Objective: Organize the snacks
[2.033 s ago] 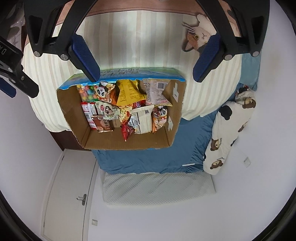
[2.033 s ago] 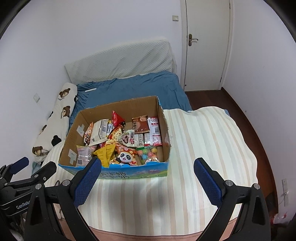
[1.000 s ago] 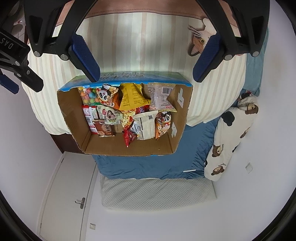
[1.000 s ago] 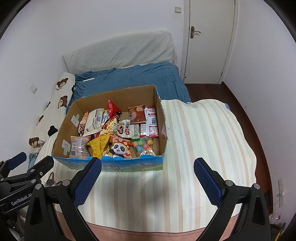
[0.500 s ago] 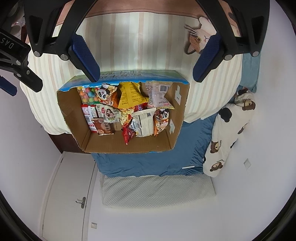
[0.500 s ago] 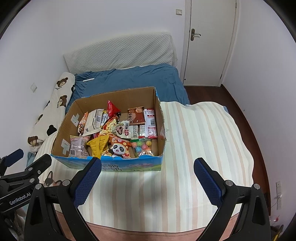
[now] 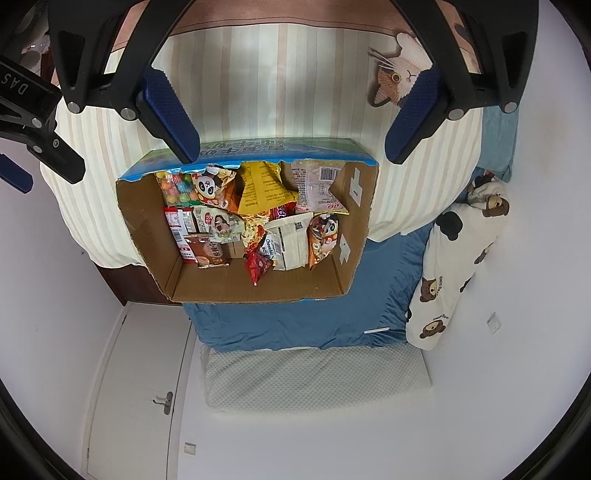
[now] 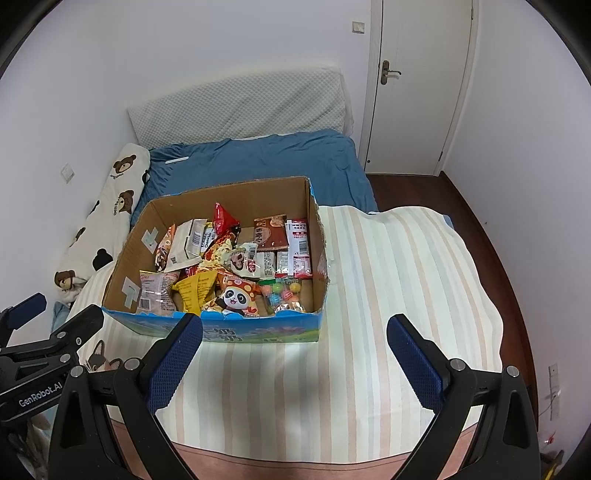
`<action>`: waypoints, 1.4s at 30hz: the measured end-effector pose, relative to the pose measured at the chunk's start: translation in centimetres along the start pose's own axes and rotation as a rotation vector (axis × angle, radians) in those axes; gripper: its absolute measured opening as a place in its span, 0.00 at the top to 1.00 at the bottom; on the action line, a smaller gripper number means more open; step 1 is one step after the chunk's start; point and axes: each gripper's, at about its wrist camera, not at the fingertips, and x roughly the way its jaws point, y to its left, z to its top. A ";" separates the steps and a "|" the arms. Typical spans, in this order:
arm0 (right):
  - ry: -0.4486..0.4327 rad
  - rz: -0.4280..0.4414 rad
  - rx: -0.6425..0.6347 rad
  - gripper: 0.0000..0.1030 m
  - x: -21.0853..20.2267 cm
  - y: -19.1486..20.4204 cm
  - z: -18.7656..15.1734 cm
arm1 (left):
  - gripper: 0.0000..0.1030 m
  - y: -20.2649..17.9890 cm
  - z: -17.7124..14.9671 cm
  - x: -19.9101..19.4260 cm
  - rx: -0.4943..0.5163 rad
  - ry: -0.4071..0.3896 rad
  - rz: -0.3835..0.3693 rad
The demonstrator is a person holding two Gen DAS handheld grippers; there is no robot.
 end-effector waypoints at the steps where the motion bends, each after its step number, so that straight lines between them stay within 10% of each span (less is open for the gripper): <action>1: 0.000 -0.001 0.000 0.01 0.0 0.0 0.0 | 0.00 0.0 -0.1 0.0 0.000 0.000 0.000; 42: -0.017 0.015 -0.022 0.01 -1.2 -0.2 1.0 | 0.00 -0.4 0.2 -0.8 0.018 -0.022 -0.008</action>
